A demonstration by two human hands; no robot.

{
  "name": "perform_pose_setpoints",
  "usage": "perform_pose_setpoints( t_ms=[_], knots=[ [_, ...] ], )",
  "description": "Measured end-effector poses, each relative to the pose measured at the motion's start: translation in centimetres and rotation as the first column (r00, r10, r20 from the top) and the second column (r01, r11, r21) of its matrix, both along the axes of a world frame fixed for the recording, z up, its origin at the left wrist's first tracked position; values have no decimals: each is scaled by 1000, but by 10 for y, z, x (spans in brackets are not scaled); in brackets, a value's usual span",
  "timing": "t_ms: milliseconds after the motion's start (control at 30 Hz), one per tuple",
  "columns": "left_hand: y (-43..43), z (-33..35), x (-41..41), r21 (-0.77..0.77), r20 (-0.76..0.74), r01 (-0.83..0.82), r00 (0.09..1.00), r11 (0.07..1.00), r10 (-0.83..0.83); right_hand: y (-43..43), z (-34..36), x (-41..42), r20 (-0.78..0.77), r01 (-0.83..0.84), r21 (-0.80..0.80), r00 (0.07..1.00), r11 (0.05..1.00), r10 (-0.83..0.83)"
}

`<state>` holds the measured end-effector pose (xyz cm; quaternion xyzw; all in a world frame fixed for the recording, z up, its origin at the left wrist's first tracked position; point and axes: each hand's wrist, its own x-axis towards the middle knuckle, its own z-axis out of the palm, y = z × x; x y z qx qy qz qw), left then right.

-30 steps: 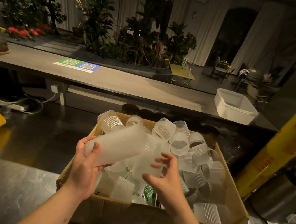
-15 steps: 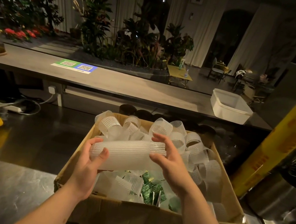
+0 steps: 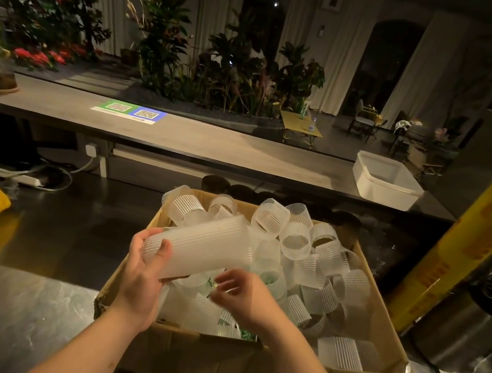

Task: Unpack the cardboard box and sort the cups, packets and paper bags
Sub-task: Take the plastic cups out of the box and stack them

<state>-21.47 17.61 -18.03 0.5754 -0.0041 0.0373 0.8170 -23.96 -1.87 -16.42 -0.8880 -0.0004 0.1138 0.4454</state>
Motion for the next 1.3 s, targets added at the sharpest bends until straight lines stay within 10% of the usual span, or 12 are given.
perform_pose_setpoints(
  t_ms=[300,467,700,1300],
  knots=[
    [0,3,-3,57,4,-3,1000,998,2,4,-7,-2,-56,-173,-164,985,971,166],
    [0,4,-2,18,-4,-12,1000,1000,12,-47,12,-17,64,98,238,991,966,-117],
    [-2,4,-2,9,-4,-19,1000,1000,19,-60,25,-9,137,205,799,853,566,-503],
    [1,5,-3,-22,-40,-31,999,999,30,7,27,2,350,24,383,921,923,-169]
  ],
)
